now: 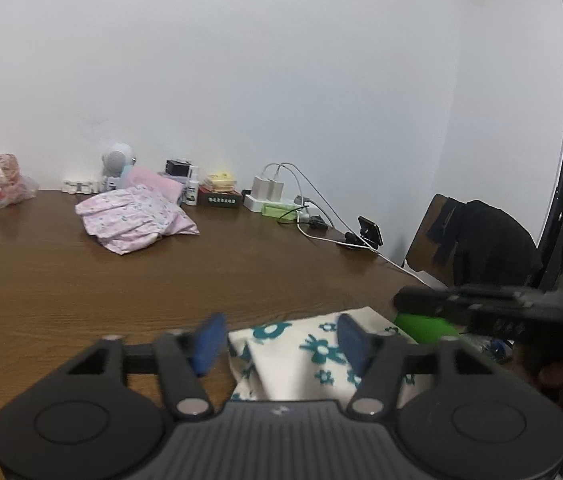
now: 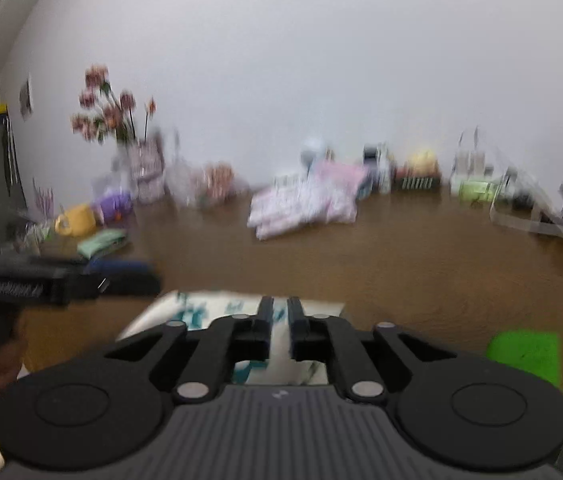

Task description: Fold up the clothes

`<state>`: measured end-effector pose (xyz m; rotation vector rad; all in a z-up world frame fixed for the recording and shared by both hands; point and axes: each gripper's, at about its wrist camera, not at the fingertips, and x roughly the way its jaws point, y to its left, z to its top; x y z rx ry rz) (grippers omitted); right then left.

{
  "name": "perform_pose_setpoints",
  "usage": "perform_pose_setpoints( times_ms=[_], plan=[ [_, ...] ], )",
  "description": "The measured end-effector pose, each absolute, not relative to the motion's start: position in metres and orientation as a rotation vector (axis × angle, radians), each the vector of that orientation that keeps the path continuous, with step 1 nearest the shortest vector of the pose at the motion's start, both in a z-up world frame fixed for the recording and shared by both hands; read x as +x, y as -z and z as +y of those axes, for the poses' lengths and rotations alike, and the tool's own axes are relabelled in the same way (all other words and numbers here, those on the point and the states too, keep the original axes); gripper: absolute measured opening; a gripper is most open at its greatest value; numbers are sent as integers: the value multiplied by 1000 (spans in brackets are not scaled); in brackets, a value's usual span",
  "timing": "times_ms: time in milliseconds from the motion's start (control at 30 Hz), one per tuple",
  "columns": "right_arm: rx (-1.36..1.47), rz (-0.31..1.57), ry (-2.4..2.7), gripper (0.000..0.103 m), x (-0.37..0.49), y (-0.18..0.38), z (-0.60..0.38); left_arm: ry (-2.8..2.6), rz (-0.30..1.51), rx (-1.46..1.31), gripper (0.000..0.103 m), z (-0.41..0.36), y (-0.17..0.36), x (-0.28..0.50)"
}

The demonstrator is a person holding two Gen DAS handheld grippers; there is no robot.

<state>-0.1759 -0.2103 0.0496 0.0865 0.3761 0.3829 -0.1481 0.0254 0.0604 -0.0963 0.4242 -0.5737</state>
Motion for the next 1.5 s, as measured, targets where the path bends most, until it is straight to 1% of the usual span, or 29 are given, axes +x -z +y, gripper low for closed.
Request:
perform_pose_setpoints(
  times_ms=[33,67,100,133,300,367,400,467,500,700,867,1000,1167,1267,1333,1500],
  plan=[
    [85,355,-388,39,-180,-55,-215,591,428,-90,67,27,-59,-153],
    [73,359,-408,52,-184,-56,-217,610,431,-82,68,28,-58,-157],
    [56,375,-435,67,-188,-55,-218,637,433,-73,72,30,-56,-161],
    [31,397,-446,72,-190,-53,-216,664,435,-63,75,31,-54,-165],
    [-93,504,-471,71,-194,-39,-194,702,480,43,73,12,-39,-166],
    [-109,509,-462,67,-193,-36,-187,683,505,107,67,3,-33,-162],
    [-109,512,-461,65,-191,-35,-186,670,525,131,60,-1,-30,-158],
    [-102,522,-465,61,-187,-34,-187,688,546,123,57,-3,-25,-148],
    [-106,533,-463,60,-182,-36,-188,700,555,115,53,-3,-26,-143],
    [-152,612,-443,57,-144,-46,-192,723,606,154,50,-22,-34,-96],
    [-165,741,-457,56,-77,-59,-205,734,664,146,49,-39,-40,-35],
    [-151,826,-449,56,-10,-67,-223,737,665,157,47,-59,-45,23],
    [-62,892,-410,56,78,-73,-250,714,675,162,46,-84,-52,104],
    [-5,902,-369,56,126,-74,-262,689,677,162,46,-101,-53,151],
    [17,893,-332,56,155,-73,-272,674,681,142,43,-111,-51,180],
    [127,865,-245,56,222,-68,-295,634,663,97,42,-123,-42,238]
  ],
)
